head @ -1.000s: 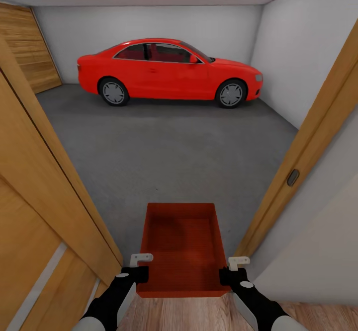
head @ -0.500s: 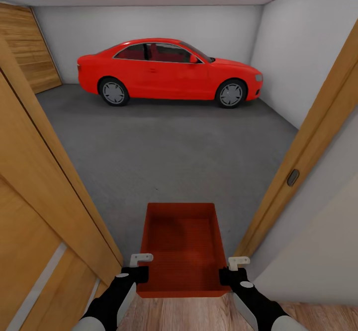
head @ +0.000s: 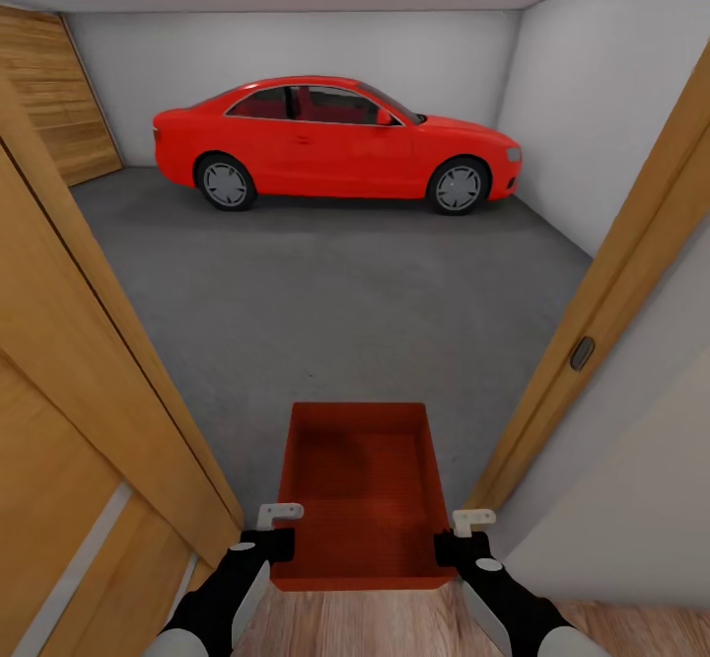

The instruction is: Move the two storage containers from the living room to the garage. In the garage, place one container on the floor and stack the other container on top of it (either order is fine).

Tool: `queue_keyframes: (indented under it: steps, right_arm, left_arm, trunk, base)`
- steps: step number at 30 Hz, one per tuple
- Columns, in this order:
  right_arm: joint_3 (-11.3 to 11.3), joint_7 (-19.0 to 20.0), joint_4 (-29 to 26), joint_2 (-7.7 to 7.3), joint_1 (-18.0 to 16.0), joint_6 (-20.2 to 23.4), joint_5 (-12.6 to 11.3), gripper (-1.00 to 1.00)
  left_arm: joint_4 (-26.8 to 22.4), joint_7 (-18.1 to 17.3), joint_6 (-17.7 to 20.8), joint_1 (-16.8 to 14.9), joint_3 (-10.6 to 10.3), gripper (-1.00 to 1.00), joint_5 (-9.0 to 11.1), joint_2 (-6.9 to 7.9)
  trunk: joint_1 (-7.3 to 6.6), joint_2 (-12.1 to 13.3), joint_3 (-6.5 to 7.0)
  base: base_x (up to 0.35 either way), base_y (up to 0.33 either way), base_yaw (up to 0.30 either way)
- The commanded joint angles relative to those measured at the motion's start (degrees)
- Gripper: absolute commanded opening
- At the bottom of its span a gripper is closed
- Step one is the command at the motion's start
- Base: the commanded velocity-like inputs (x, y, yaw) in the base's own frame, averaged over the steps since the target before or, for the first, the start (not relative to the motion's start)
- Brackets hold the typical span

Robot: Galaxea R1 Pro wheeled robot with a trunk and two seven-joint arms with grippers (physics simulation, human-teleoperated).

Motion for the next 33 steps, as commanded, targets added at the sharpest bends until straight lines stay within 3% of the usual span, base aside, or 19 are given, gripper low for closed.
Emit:
queue_keyframes:
  steps: [1,9,33]
  right_arm:
    - [-0.4,-1.0,0.8,-1.77,0.0,-0.1,-0.7,-1.00]
    - [-0.4,-1.0,0.8,-1.77,0.0,-0.1,-0.7,-1.00]
    - [-0.4,-1.0,0.8,-1.77,0.0,-0.1,-0.7,-1.00]
  left_arm:
    - [-0.3,0.3,0.4,0.0,0.5,-1.00,-0.9,0.03]
    - [-0.2,0.4,0.4,0.0,0.5,-1.00,-0.9,0.03]
    - [-0.2,0.5,0.4,0.0,0.5,-1.00,-0.8,0.03]
  trunk:
    - [0.01,0.0,-0.05]
    - [0.01,0.0,-0.05]
    - [0.01,0.0,-0.05]
  base:
    - [0.102,0.000,0.000]
    - [0.213,0.000,0.000]
    - [0.007,0.000,0.000]
